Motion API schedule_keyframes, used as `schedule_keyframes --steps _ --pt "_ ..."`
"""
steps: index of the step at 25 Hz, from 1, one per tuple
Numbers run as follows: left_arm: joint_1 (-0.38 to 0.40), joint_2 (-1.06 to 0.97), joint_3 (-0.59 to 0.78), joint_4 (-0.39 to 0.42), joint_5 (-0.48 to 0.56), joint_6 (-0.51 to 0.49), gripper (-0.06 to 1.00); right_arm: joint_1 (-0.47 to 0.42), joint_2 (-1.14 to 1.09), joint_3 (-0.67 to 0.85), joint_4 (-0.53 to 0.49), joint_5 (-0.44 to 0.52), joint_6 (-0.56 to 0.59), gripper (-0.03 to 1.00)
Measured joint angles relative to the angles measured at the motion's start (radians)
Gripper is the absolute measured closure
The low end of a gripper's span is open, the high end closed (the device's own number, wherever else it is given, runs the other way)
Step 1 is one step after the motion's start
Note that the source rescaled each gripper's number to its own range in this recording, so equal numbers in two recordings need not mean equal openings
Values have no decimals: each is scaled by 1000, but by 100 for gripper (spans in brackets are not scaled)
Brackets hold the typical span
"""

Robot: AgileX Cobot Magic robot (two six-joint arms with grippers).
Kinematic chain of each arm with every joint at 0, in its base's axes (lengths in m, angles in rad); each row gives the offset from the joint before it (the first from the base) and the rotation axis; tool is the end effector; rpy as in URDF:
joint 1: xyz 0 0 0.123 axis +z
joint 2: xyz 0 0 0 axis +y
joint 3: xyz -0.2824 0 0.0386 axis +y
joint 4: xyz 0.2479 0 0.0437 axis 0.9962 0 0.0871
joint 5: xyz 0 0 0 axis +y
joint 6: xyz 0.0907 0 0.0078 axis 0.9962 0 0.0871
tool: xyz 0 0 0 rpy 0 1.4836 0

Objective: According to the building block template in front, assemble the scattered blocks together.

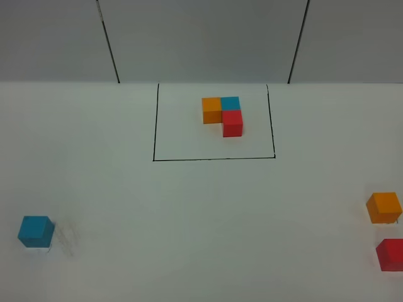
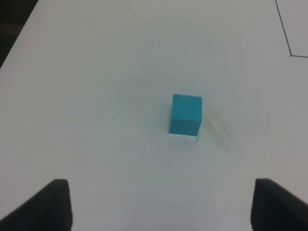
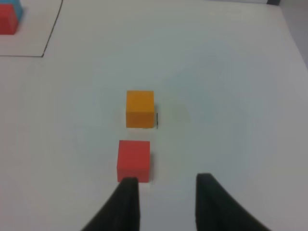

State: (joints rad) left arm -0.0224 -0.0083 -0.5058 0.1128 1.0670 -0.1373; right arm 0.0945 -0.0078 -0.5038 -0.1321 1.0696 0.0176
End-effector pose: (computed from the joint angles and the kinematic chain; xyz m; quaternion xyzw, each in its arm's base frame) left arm -0.0071 0.0091 0.2786 -0.0515 0.8483 0.0143 0.5268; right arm -0.0062 -0.0112 0.2780 -0.0295 0.8502 -0.0366 0.5244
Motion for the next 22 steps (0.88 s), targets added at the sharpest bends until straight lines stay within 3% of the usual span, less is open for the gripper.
schedule_keyframes --steps 22 --pt "0 0 0 0 0 0 28 0 0 0 0 0 0 97"
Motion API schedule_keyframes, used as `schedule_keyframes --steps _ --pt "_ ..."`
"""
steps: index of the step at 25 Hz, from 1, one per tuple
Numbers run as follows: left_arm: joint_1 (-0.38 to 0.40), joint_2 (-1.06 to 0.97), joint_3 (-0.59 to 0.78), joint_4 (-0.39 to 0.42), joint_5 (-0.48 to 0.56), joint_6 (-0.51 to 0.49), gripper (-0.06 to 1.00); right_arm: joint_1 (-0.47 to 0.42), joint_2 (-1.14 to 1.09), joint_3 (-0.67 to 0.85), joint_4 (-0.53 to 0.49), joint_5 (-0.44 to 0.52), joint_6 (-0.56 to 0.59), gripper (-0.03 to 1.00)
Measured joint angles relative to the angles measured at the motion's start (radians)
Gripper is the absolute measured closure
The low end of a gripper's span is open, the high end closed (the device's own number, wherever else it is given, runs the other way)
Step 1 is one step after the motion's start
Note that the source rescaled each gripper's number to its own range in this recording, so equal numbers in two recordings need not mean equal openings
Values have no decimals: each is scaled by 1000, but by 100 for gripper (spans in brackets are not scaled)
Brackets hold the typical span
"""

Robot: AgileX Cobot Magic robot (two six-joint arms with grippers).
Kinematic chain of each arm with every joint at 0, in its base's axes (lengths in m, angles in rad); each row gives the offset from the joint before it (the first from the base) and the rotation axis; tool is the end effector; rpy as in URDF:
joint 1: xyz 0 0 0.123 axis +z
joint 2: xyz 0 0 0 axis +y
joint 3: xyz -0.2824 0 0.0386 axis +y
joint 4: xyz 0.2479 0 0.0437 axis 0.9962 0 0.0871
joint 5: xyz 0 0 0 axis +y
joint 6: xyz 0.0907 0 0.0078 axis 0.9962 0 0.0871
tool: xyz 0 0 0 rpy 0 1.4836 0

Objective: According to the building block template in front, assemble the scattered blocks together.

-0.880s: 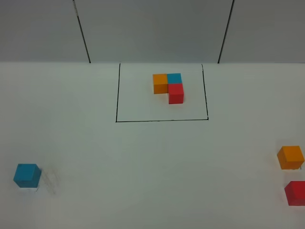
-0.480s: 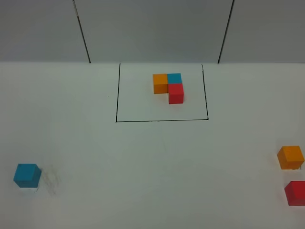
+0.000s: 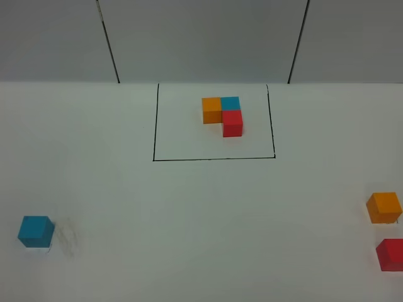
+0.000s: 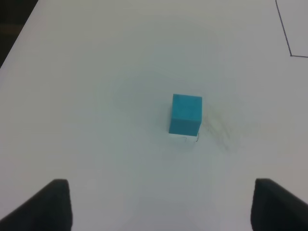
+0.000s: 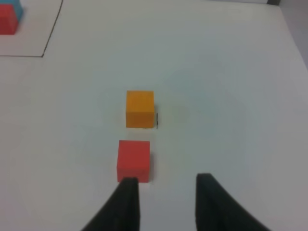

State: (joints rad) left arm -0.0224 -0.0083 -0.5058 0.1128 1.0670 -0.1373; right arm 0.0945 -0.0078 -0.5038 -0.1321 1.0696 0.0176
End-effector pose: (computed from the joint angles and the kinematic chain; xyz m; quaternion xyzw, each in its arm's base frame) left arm -0.0071 0.0091 0.2786 -0.0515 0.8483 0.0143 0.5268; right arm -0.0062 -0.0112 0.2780 -0.0295 0.8502 -0.0366 0.5244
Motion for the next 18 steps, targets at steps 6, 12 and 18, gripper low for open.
schedule_keyframes --steps 6,12,18 --pt "0 2 0 1 0 -1 28 0 0 0 0 0 0 97" --pt "0 187 -20 27 -10 -26 28 0 0 0 0 0 0 97" --pt "0 544 -93 57 -127 -37 28 0 0 0 0 0 0 97"
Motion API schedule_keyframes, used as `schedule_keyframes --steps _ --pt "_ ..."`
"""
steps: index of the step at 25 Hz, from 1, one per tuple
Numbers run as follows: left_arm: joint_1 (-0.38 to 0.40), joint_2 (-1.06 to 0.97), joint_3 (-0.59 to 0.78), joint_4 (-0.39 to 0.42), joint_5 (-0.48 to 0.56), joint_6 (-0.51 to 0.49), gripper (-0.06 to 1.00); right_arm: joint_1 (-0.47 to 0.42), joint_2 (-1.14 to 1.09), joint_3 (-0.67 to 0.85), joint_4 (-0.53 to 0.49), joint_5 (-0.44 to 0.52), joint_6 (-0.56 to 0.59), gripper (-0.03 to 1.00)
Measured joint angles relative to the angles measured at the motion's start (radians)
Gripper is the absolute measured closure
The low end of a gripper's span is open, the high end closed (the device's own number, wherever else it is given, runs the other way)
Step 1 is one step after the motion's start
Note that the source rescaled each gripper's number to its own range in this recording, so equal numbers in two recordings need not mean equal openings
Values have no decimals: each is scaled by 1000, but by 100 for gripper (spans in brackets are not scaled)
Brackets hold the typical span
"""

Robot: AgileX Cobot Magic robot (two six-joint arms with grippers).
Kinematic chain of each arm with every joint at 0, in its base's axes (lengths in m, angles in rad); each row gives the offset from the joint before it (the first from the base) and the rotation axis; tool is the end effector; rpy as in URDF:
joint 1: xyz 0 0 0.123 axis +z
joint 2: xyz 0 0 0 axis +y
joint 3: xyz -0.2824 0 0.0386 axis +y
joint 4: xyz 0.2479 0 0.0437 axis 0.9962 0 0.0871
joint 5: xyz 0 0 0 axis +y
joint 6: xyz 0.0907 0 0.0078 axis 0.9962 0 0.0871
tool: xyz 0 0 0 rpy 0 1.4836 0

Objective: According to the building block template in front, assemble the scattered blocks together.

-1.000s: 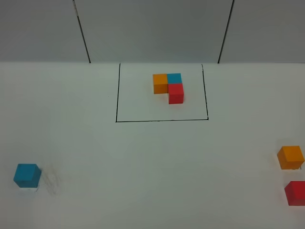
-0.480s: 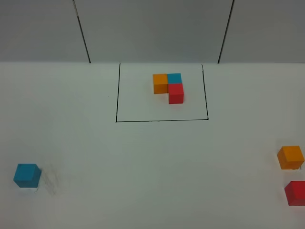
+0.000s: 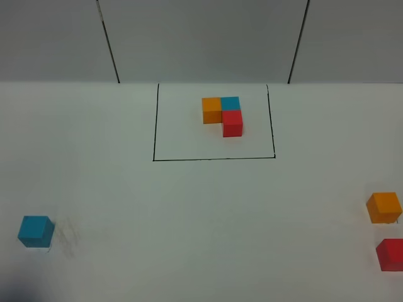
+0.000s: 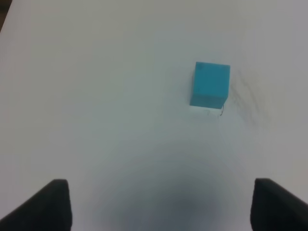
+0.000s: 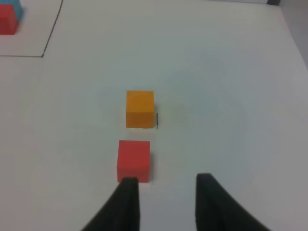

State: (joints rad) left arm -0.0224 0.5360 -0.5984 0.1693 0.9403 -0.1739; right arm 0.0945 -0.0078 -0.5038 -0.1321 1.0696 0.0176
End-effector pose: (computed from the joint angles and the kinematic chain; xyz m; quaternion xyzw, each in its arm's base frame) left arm 0.0856 0.0105 0.2957 -0.0497 0.9205 0.0446 0.3851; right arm -0.0062 -0.0112 0.2780 -0.0295 0.8502 -0.0366 0.5244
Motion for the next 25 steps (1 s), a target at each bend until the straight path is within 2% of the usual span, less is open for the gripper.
schedule_keyframes --steps 8,14,25 --pt "0 415 -16 -33 -267 0 28 0 0 0 0 0 0 97" --pt "0 622 -16 -84 -453 0 28 0 0 0 0 0 0 97" --pt "0 883 -16 -105 -601 34 28 0 0 0 0 0 0 97"
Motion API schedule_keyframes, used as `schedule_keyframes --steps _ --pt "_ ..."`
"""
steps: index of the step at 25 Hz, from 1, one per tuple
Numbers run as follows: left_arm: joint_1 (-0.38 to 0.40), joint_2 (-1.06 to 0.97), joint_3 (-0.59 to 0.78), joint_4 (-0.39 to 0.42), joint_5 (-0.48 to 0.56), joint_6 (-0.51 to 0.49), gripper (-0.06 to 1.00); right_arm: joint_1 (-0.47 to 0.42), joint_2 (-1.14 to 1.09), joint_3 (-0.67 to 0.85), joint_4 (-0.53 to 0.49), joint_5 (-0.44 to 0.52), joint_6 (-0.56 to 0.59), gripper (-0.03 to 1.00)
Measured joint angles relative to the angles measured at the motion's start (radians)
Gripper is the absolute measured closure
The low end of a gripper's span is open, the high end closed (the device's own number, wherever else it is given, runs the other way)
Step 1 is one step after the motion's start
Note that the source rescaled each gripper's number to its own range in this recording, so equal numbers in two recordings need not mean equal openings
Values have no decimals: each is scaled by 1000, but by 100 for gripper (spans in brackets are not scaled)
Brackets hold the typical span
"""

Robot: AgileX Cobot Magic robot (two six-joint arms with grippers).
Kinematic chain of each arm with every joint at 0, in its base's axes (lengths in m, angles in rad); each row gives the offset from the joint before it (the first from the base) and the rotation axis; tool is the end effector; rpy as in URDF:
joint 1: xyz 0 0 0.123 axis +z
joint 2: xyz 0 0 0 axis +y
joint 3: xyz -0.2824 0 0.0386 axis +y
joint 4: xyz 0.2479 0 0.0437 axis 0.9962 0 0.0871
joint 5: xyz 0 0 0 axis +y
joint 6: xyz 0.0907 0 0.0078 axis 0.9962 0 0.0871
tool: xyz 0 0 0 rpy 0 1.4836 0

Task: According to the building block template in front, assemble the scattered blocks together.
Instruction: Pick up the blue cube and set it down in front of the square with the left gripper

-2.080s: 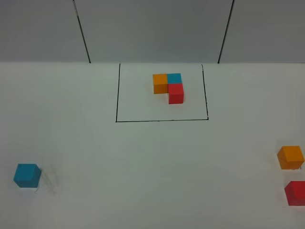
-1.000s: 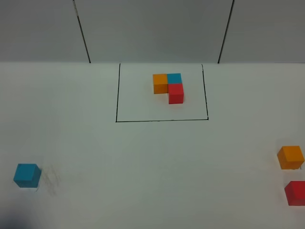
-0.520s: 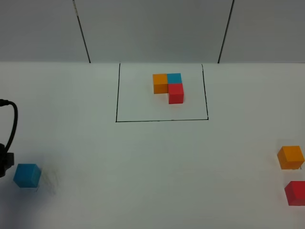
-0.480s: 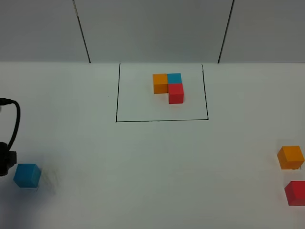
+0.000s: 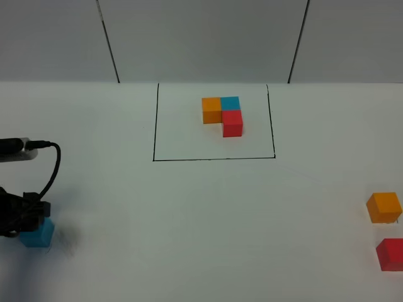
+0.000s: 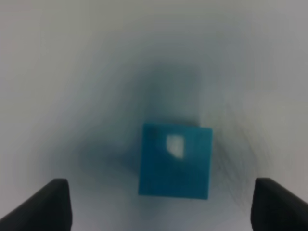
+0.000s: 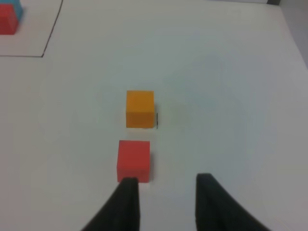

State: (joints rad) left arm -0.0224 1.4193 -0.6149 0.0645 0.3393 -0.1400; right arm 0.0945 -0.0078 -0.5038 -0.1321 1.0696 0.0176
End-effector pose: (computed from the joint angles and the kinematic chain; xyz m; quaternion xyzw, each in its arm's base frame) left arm 0.2436 -0.0035 0.1804 -0.0302 0.9665 -0.0026 0.2548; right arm -0.0062 -0.0112 0.2780 -0.0295 0.8502 -0.0366 0.5244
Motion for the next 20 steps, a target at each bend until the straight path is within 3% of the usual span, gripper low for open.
schedule_keyframes --steps 12,20 --pt "0 155 -1 -5 -94 4 28 0 0 0 0 0 0 97" --pt "0 228 -46 -5 -101 4 28 0 0 0 0 0 0 97"
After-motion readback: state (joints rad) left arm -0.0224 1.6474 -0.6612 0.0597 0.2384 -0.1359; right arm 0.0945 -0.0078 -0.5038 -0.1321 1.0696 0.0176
